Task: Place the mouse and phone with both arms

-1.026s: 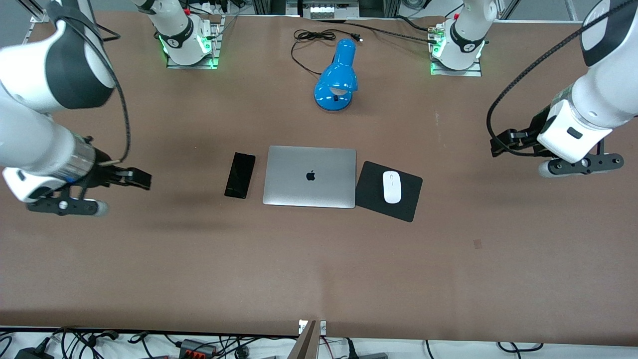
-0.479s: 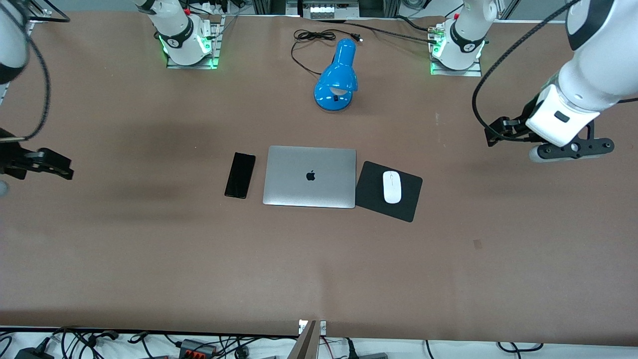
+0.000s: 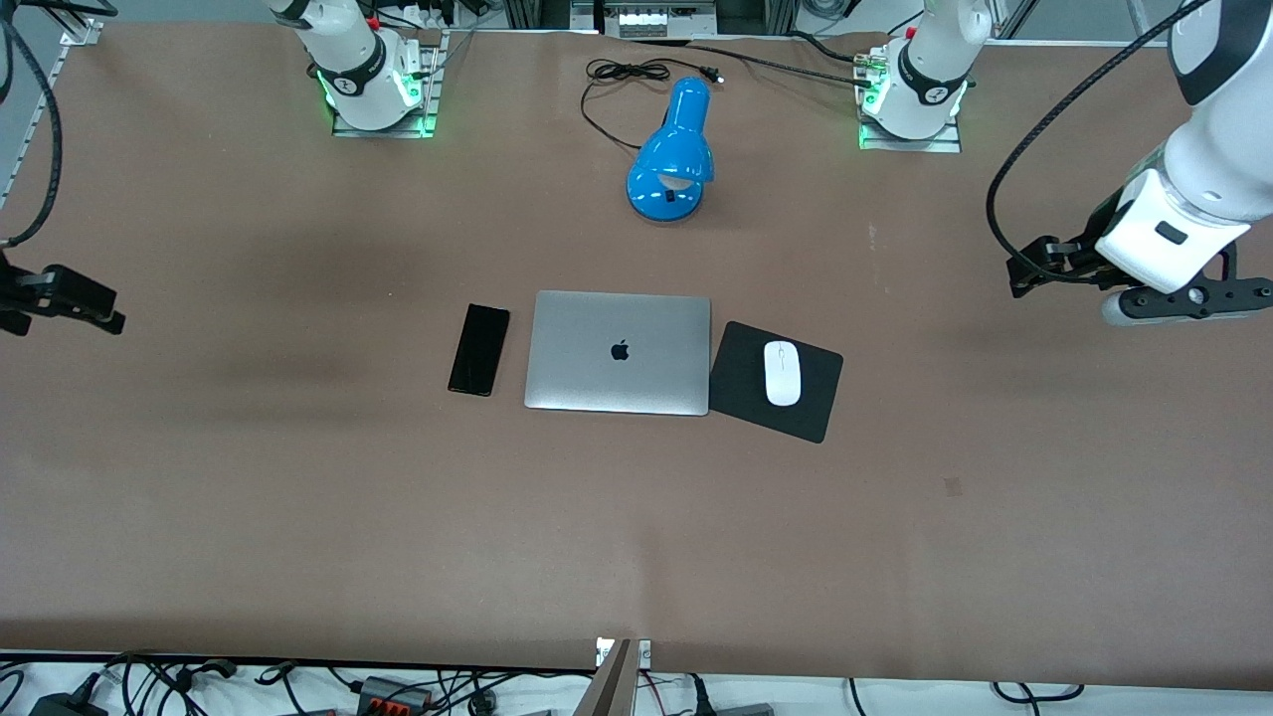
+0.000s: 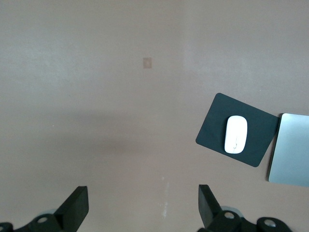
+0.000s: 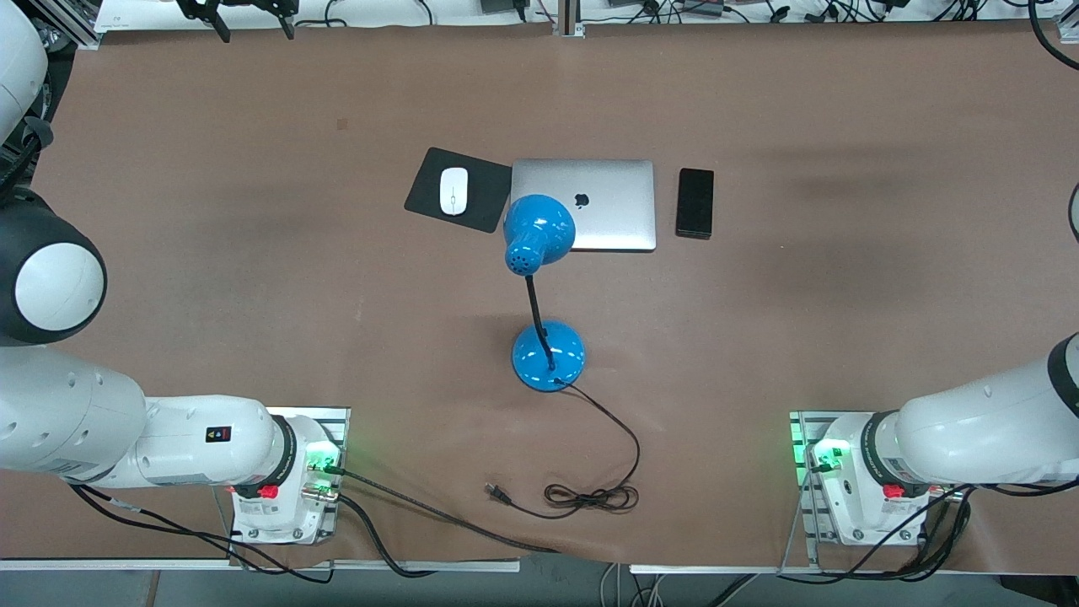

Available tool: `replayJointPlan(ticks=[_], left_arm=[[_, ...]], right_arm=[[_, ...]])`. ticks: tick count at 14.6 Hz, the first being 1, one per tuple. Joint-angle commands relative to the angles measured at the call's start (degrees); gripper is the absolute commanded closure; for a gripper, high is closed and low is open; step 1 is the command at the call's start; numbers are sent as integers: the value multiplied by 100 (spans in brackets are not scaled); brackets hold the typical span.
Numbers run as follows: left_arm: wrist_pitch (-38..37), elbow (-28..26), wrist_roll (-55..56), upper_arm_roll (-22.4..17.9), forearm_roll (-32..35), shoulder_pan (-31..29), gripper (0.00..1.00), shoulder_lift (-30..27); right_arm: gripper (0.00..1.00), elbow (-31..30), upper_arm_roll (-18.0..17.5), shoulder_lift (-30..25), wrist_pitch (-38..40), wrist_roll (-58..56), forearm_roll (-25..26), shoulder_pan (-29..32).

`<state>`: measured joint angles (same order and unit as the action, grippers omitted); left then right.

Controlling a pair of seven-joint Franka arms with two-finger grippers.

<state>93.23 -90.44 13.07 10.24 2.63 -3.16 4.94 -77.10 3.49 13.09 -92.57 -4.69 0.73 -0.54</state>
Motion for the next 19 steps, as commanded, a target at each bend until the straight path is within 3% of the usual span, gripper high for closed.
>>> replayJointPlan(ticks=[1, 5, 19], left_arm=[[63, -53, -120, -145, -297, 96, 0, -81], [-190, -44, -138, -145, -359, 52, 0, -54], [-315, 132, -164, -110, -351, 8, 0, -37]], right_arm=[[0, -1146, -6, -736, -453, 127, 94, -34], [0, -2263, 3, -1396, -1043, 127, 94, -16], [0, -2046, -67, -1397, -763, 127, 6, 132]])
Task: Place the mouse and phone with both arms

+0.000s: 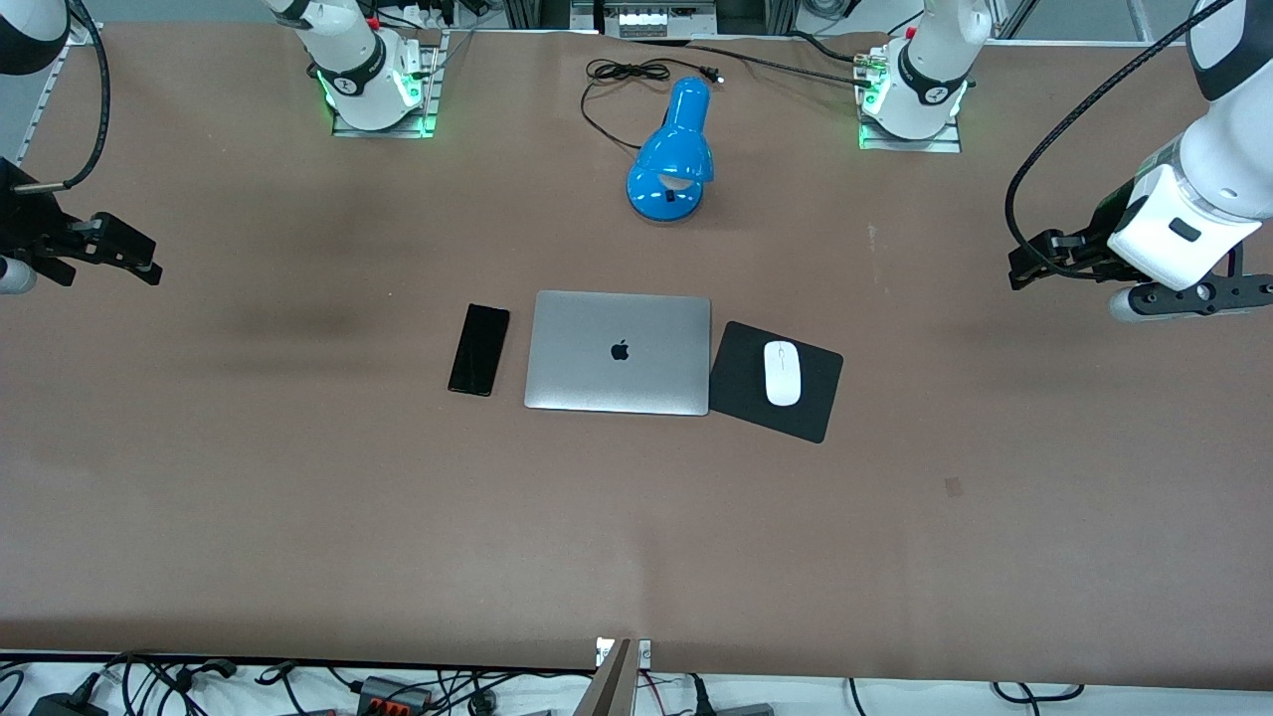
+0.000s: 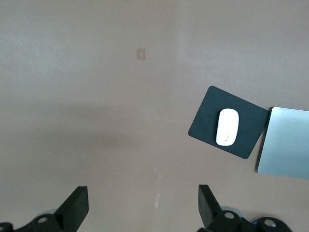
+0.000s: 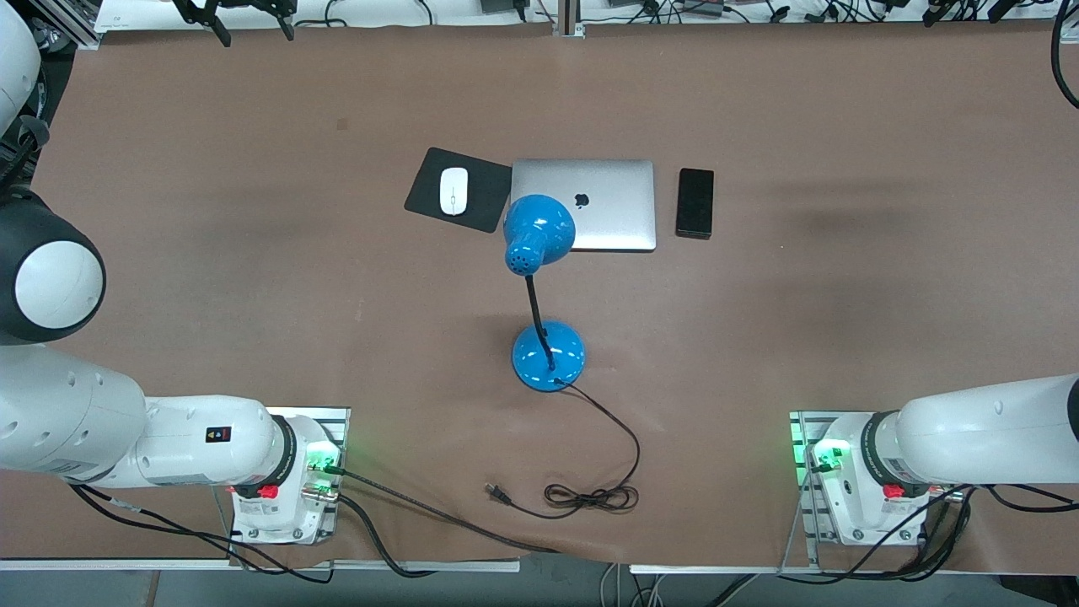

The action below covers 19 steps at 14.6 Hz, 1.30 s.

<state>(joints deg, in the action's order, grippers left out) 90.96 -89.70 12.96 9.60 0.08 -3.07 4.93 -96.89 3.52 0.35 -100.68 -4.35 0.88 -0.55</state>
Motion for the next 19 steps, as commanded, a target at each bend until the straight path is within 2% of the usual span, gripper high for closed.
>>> replayJointPlan(ticks=[1, 2, 3, 19], left_arm=[[-87, 58, -145, -46, -87, -1, 0, -36], [-87, 49, -144, -55, -87, -1, 0, -36], [-87, 49, -153, -64, -87, -9, 0, -36], [-104, 14, -391, 33, -87, 26, 0, -36]], right_arm=[[0, -58, -236, -123, 40, 84, -9, 247], [0, -58, -412, -123, 40, 92, -9, 388], [0, -67, -440, -123, 40, 84, 0, 406], [0, -76, -344, -281, 383, 198, -123, 354]])
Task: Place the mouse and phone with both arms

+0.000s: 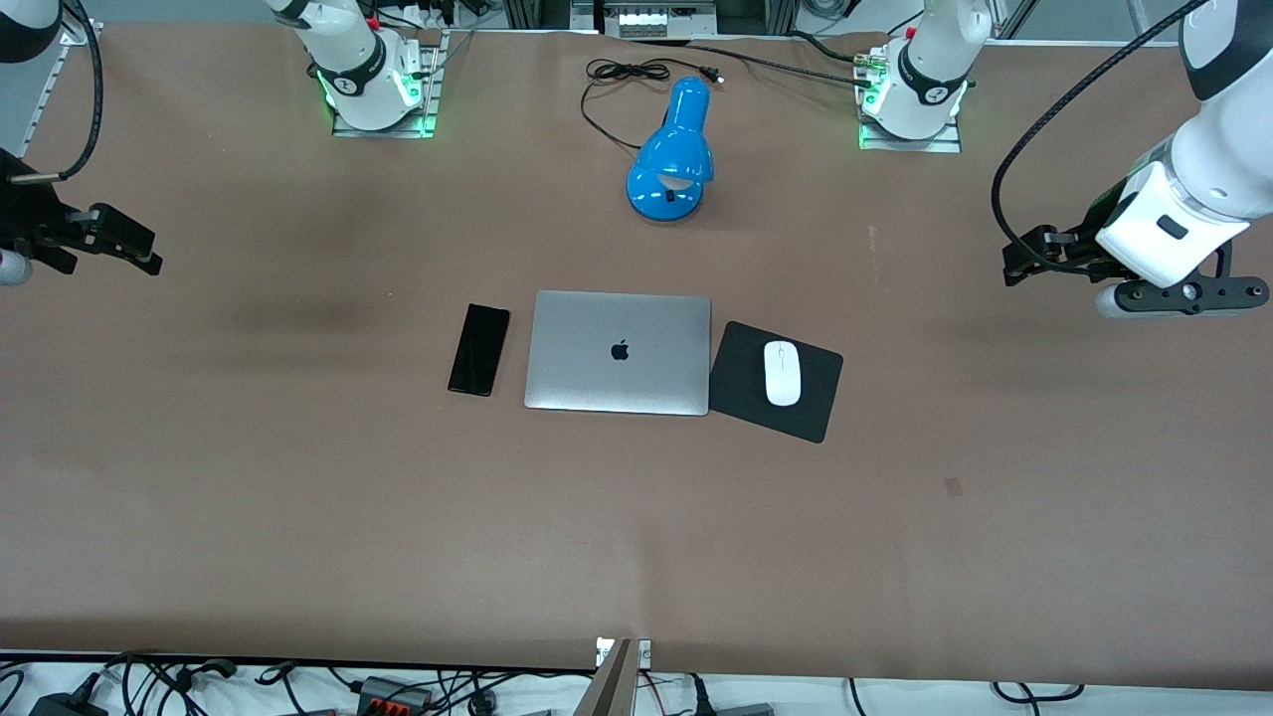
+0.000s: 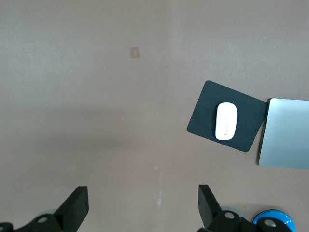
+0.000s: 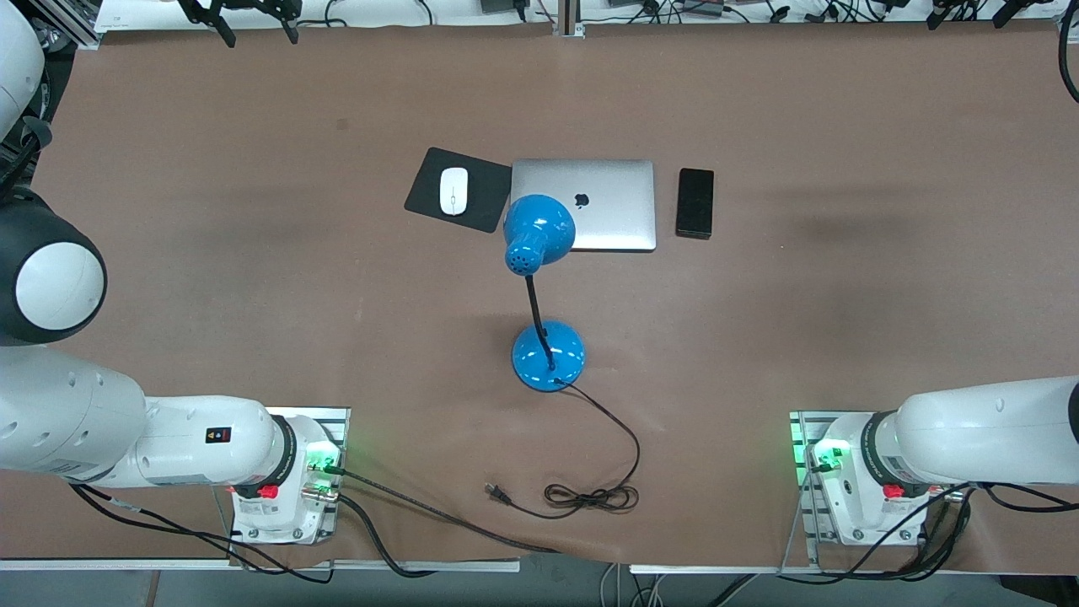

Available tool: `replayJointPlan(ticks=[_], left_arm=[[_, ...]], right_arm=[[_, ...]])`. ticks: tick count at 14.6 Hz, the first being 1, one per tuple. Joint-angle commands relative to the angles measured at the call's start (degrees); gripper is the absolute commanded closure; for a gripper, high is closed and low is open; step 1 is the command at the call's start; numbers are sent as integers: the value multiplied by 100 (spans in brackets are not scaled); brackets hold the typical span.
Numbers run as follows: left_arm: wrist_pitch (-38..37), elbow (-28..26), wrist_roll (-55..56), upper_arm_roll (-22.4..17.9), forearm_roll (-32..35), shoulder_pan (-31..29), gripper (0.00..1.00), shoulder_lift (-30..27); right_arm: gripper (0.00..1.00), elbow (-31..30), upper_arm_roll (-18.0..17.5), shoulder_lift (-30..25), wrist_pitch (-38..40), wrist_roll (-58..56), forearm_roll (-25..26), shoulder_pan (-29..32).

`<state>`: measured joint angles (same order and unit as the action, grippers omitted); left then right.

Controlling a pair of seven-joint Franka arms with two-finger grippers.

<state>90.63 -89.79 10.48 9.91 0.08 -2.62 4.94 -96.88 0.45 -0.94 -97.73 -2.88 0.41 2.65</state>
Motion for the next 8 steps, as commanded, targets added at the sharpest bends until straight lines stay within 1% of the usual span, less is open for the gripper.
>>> replayJointPlan(ticks=[1, 8], left_arm=[[-72, 23, -143, 2, -87, -28, 0, -37], [-72, 32, -143, 2, -87, -37, 0, -37]], right_arm=[[0, -76, -62, -152, 88, 51, -76, 25], [0, -85, -54, -196, 123, -37, -41, 25]])
